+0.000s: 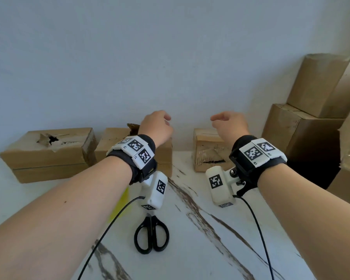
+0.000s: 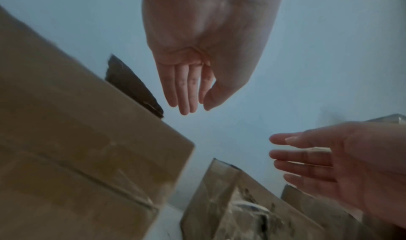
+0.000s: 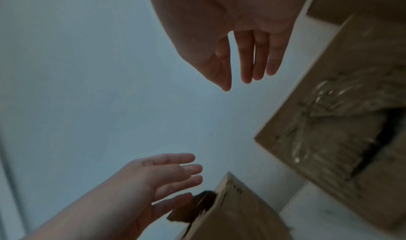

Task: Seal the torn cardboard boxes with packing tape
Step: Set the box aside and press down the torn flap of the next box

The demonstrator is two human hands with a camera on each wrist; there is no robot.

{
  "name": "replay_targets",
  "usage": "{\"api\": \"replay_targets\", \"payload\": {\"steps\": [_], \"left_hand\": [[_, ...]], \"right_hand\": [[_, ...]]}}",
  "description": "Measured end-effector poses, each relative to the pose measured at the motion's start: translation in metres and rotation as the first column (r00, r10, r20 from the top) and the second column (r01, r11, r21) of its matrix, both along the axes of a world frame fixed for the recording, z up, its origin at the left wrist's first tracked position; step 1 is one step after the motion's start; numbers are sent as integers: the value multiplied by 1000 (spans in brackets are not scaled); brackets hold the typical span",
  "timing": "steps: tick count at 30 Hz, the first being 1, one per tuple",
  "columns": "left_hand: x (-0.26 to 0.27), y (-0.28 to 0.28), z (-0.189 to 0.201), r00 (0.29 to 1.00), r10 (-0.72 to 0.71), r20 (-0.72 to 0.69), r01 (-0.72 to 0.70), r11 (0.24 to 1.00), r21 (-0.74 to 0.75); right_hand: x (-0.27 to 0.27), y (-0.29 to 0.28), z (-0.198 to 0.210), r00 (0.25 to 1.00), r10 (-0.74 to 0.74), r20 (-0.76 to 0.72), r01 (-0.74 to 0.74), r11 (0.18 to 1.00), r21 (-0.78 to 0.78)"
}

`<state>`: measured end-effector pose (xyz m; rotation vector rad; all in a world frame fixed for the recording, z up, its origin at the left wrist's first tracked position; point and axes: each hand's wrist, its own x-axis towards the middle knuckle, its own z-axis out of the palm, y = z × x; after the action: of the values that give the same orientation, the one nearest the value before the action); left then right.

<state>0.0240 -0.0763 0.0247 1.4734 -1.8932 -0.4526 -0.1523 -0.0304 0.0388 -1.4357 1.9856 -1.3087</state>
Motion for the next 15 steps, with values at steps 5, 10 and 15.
{"api": "replay_targets", "payload": {"steps": [5, 10, 15], "left_hand": [[63, -5, 4, 994, 110, -20, -110, 994, -6], [118, -7, -6, 980, 197, -22, -194, 976, 98], [140, -3, -18, 977, 205, -49, -188, 952, 242]], "right_hand": [[52, -7, -4, 981, 189, -54, -179, 972, 156], [81, -14, -14, 973, 220, -65, -197, 947, 253], [95, -21, -27, 974, 216, -65, -184, 926, 328]]}}
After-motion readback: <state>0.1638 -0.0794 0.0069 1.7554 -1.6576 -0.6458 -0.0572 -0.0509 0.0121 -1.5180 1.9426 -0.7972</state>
